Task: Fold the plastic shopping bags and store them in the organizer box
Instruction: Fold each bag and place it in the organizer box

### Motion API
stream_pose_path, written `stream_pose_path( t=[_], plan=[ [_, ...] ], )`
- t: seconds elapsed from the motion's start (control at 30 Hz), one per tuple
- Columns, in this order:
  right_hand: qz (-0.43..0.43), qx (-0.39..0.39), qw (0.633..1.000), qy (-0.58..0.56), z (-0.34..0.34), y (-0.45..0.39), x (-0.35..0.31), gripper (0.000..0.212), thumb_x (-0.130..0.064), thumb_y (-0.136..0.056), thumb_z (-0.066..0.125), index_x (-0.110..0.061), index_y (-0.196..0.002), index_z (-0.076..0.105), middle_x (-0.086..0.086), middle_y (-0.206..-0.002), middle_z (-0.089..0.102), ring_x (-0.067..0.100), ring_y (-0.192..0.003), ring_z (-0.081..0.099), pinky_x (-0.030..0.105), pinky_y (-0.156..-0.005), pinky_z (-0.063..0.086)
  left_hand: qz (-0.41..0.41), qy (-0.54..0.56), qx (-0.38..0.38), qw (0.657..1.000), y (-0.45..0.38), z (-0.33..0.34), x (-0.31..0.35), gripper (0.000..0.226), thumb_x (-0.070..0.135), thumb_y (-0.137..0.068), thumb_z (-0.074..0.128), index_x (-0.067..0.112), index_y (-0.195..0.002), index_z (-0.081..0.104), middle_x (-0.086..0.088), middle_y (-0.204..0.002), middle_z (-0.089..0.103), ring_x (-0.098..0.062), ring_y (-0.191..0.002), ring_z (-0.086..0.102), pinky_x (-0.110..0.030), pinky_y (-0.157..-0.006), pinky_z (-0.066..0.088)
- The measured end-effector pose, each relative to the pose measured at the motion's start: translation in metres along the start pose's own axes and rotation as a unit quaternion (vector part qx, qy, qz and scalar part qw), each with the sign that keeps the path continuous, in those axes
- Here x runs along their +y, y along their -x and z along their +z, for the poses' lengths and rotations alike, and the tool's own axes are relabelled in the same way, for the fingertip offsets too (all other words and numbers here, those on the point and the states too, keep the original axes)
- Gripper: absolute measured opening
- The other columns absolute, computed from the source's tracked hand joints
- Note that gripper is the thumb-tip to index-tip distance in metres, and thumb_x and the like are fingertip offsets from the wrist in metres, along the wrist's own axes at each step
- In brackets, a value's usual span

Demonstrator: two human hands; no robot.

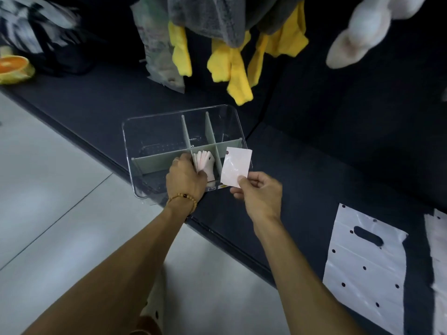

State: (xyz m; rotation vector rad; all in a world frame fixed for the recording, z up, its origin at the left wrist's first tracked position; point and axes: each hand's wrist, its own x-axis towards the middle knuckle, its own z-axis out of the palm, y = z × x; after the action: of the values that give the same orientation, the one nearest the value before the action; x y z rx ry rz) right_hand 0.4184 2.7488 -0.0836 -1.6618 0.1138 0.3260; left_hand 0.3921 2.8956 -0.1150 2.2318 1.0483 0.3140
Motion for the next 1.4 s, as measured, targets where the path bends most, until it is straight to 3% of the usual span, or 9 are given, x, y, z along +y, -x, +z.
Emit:
stream_pose_path(
  t=[0.17, 0.3, 0.4, 0.5, 0.67, 0.83, 1.07, 1.17, 1.4],
  plan=[
    [-0.067, 0.002, 0.988, 0.137, 0.014, -0.007, -0.001, 0.012, -0.008, -0.086, 0.065, -0.015, -0.077, 0.066, 0.0, -0.065, 0.07, 0.014, -0.057, 0.07, 0.025, -0.058, 0.055, 0.024, 0.041, 0.005, 0.999, 0.009, -0.001, -0.001, 0.032, 0.014, -0.075, 0.067, 0.012, -0.106, 0.067, -0.008, -0.094, 0.069, -0.027, -0.09, 0.063, -0.043, -0.082, 0.053],
    [-0.165, 0.033, 0.906, 0.389, 0.027, -0.015, -0.006, 0.009, -0.016, -0.087, 0.06, -0.014, -0.087, 0.068, 0.003, -0.082, 0.071, 0.023, -0.076, 0.066, 0.033, -0.072, 0.053, 0.013, 0.073, 0.011, 0.997, 0.012, -0.003, -0.002, 0.029, 0.012, -0.074, 0.07, 0.014, -0.103, 0.069, -0.003, -0.084, 0.071, -0.023, -0.082, 0.065, -0.041, -0.081, 0.055],
    [-0.204, 0.043, 0.887, 0.413, 0.038, -0.013, -0.008, 0.011, -0.02, -0.088, 0.06, -0.012, -0.089, 0.069, 0.006, -0.087, 0.071, 0.028, -0.079, 0.065, 0.035, -0.066, 0.052, 0.007, 0.08, 0.005, 0.997, 0.011, -0.003, -0.001, 0.028, 0.013, -0.075, 0.072, 0.014, -0.103, 0.068, 0.0, -0.082, 0.069, -0.02, -0.079, 0.064, -0.041, -0.081, 0.056],
    [-0.184, -0.03, 0.876, 0.445, 0.045, -0.012, -0.002, 0.012, -0.019, -0.088, 0.061, -0.01, -0.088, 0.07, 0.01, -0.087, 0.069, 0.029, -0.082, 0.064, 0.035, -0.066, 0.053, 0.002, 0.087, 0.003, 0.996, 0.009, -0.002, -0.002, 0.029, 0.015, -0.075, 0.074, 0.015, -0.103, 0.067, 0.0, -0.086, 0.069, -0.018, -0.079, 0.064, -0.04, -0.08, 0.056],
    [-0.174, -0.039, 0.908, 0.379, 0.043, -0.02, -0.001, 0.016, -0.025, -0.092, 0.059, -0.014, -0.092, 0.07, 0.003, -0.087, 0.069, 0.02, -0.079, 0.065, 0.035, -0.069, 0.054, 0.0, 0.094, -0.01, 0.996, 0.008, -0.002, -0.005, 0.03, 0.02, -0.076, 0.075, 0.017, -0.104, 0.065, 0.002, -0.086, 0.067, -0.017, -0.08, 0.064, -0.039, -0.08, 0.056],
    [-0.195, -0.059, 0.846, 0.493, 0.043, -0.024, 0.002, 0.015, -0.024, -0.093, 0.058, -0.024, -0.095, 0.072, 0.004, -0.095, 0.071, 0.027, -0.09, 0.064, 0.032, -0.067, 0.048, 0.012, 0.096, -0.015, 0.995, 0.007, -0.002, -0.008, 0.031, 0.022, -0.077, 0.076, 0.017, -0.106, 0.064, 0.005, -0.084, 0.067, -0.015, -0.078, 0.064, -0.036, -0.079, 0.056],
    [-0.163, 0.015, 0.944, 0.288, 0.01, -0.008, 0.001, 0.017, -0.02, -0.092, 0.056, -0.026, -0.083, 0.07, -0.013, -0.079, 0.069, 0.004, -0.071, 0.064, 0.025, -0.072, 0.052, 0.009, 0.147, -0.018, 0.989, 0.017, -0.014, -0.002, 0.021, 0.02, -0.086, 0.065, 0.011, -0.106, 0.065, -0.002, -0.097, 0.068, -0.016, -0.089, 0.064, -0.029, -0.084, 0.053],
    [-0.129, 0.05, 0.96, 0.242, -0.026, 0.003, 0.006, 0.017, -0.025, -0.094, 0.055, -0.022, -0.097, 0.072, -0.017, -0.08, 0.066, -0.002, -0.071, 0.061, 0.024, -0.075, 0.053, 0.028, 0.206, 0.007, 0.978, 0.044, -0.014, 0.01, 0.022, 0.018, -0.09, 0.061, 0.013, -0.111, 0.064, 0.0, -0.102, 0.066, -0.007, -0.087, 0.062, -0.009, -0.075, 0.047],
    [-0.049, 0.169, 0.954, 0.244, -0.145, 0.032, 0.03, 0.031, -0.025, -0.098, 0.052, -0.011, -0.123, 0.064, 0.006, -0.12, 0.066, 0.019, -0.109, 0.061, 0.031, -0.1, 0.046, 0.053, 0.354, -0.185, 0.915, 0.137, 0.03, 0.053, 0.018, 0.027, -0.096, 0.052, 0.025, -0.11, 0.064, 0.007, -0.111, 0.065, 0.0, -0.103, 0.059, -0.007, -0.084, 0.043]
  ],
)
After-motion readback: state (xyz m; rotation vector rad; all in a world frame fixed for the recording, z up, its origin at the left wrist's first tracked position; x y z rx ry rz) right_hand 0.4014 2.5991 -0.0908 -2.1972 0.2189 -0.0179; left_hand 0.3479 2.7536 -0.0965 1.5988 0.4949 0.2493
